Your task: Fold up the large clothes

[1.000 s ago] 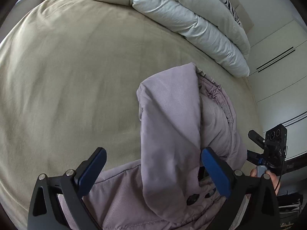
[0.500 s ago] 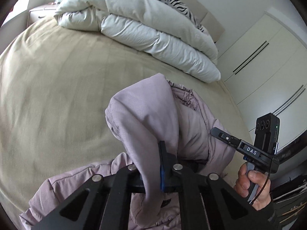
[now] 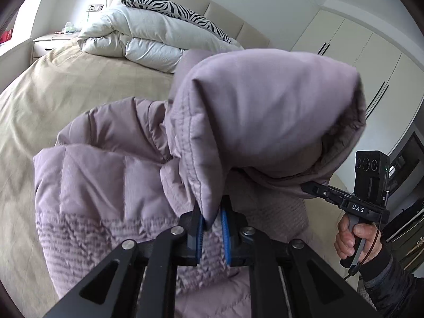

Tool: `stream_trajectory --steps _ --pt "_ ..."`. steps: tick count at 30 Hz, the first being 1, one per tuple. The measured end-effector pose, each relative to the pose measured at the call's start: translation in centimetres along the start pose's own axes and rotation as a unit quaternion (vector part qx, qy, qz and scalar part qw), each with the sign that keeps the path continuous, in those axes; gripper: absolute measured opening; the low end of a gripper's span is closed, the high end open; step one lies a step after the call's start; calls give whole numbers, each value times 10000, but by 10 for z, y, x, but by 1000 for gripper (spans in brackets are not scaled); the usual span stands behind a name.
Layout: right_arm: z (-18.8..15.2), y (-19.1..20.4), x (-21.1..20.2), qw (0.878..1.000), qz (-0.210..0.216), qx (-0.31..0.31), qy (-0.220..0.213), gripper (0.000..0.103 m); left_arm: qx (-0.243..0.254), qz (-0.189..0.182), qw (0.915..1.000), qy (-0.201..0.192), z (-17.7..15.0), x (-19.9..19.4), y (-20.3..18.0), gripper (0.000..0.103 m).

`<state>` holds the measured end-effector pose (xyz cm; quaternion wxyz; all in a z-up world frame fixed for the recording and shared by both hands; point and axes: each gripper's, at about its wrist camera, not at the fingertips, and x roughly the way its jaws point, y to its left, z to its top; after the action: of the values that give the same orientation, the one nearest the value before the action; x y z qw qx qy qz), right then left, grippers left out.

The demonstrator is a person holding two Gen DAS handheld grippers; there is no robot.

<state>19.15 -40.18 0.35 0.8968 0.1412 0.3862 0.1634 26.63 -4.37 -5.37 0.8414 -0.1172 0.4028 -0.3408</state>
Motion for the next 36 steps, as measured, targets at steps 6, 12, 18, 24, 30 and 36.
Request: stream_trajectory --steps 6,12,18,24,30,36 --pt "-52 -34 -27 9943 -255 1032 95 42 144 390 9991 -37 -33 -50 5 37" --pt "-84 -69 -66 9722 88 2326 -242 66 282 513 9968 -551 -2 -82 -10 54" --pt "-91 -44 -20 9275 1620 3317 587 66 607 596 9939 -704 24 -53 -33 56" --pt "-87 -42 30 9231 1383 3497 805 45 774 1003 9919 -68 18 5 -41 56" --pt "-57 -52 29 9561 443 2877 322 29 626 1273 9895 265 9 65 -20 56" --pt "-60 -68 47 9656 84 2583 284 27 1120 1657 9789 418 5 108 -14 56"
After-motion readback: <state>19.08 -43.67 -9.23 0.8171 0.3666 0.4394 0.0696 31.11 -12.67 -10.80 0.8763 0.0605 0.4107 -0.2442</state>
